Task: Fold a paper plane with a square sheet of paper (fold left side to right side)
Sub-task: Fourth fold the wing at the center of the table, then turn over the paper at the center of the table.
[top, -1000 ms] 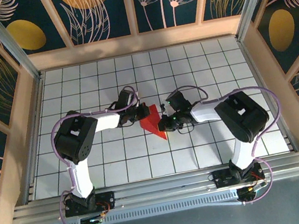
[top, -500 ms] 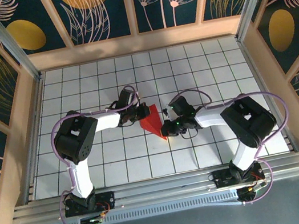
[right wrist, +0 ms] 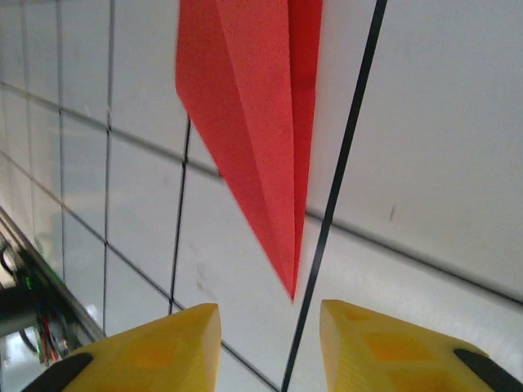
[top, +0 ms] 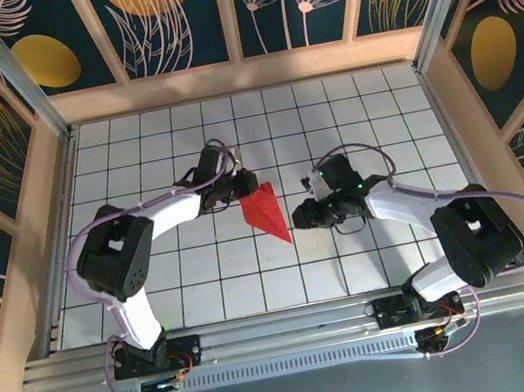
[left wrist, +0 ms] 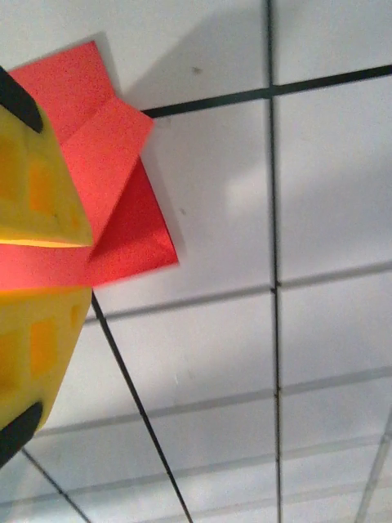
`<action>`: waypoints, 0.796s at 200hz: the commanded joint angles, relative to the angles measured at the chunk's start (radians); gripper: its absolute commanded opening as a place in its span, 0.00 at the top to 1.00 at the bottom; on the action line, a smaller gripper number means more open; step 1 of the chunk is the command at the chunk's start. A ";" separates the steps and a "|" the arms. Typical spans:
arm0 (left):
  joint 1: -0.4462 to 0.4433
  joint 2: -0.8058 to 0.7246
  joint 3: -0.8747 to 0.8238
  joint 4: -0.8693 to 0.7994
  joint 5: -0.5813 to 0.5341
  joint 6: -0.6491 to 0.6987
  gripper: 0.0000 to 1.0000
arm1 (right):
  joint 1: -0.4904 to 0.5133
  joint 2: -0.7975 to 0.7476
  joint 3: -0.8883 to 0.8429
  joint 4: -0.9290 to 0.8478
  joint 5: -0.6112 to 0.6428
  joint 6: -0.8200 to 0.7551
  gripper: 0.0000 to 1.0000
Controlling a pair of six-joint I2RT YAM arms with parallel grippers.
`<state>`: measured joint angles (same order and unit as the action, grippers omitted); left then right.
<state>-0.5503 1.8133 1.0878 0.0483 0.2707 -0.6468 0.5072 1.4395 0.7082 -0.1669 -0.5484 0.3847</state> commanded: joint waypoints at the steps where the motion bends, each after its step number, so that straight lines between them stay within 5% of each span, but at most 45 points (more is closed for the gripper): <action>1: 0.004 -0.147 -0.019 -0.018 -0.083 -0.002 0.74 | -0.024 0.047 0.037 0.131 0.013 -0.059 0.57; 76: 0.004 -0.458 -0.382 0.054 -0.247 -0.086 0.54 | -0.025 0.352 0.181 0.299 -0.050 -0.138 0.55; 118: 0.005 -0.498 -0.434 0.043 -0.264 -0.090 0.52 | -0.021 0.418 0.186 0.374 -0.112 -0.100 0.63; 159: 0.004 -0.499 -0.430 0.033 -0.277 -0.093 0.51 | -0.018 0.425 0.184 0.402 -0.141 -0.081 0.80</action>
<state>-0.5507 1.3346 0.6567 0.0853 0.0162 -0.7273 0.4843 1.8603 0.8764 0.1879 -0.6521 0.2955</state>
